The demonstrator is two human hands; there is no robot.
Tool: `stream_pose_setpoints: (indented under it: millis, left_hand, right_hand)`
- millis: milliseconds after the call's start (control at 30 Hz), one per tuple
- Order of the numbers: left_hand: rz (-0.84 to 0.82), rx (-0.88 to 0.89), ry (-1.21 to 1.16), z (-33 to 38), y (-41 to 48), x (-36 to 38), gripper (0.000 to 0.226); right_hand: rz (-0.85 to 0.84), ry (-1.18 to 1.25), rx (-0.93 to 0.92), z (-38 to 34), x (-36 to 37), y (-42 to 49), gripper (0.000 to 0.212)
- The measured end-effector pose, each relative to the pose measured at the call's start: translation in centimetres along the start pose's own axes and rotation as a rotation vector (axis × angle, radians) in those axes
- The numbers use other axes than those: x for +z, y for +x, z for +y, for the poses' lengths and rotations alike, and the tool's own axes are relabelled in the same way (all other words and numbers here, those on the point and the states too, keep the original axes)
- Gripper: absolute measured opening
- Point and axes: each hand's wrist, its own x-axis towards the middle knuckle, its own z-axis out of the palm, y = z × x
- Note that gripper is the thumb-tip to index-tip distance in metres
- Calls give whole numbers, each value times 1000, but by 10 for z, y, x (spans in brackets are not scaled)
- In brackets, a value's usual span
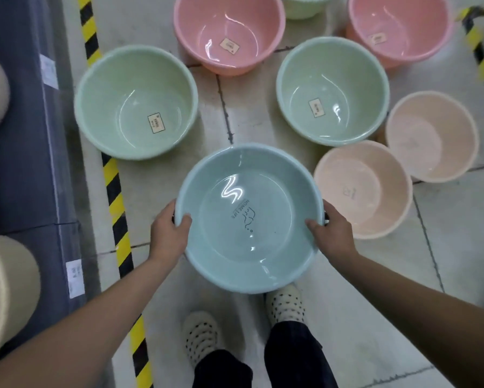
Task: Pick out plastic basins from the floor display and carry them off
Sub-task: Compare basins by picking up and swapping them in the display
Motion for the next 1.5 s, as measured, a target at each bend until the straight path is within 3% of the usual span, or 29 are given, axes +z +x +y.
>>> stream_pose_setpoints:
  millis: [200,533,733,833,1000,1267,1500]
  left_hand:
    - [-101,37,91,-12,-1,54,33]
    - [-149,32,261,-57,25,98,30]
    - [-183,-18,251,-81,40,115,50]
    - [-156,-35,224,-87,44,124,39]
    - [-175,-84,231,-89,49,128,44]
    - [-183,14,252,-38,13,102,37]
    - [-236,44,264,72,-15,107,26]
  right_hand:
    - [50,38,71,61,-13,-1,51]
    - [106,47,176,131,35,9,48]
    - [113,87,198,151,61,27,48]
    - [126,135,206,155,69,37,48]
    - [54,186,222,162,71,44,53]
    - [-167,253,231,148,31,22,61]
    - [-83,382,283,117,-67,-1,64]
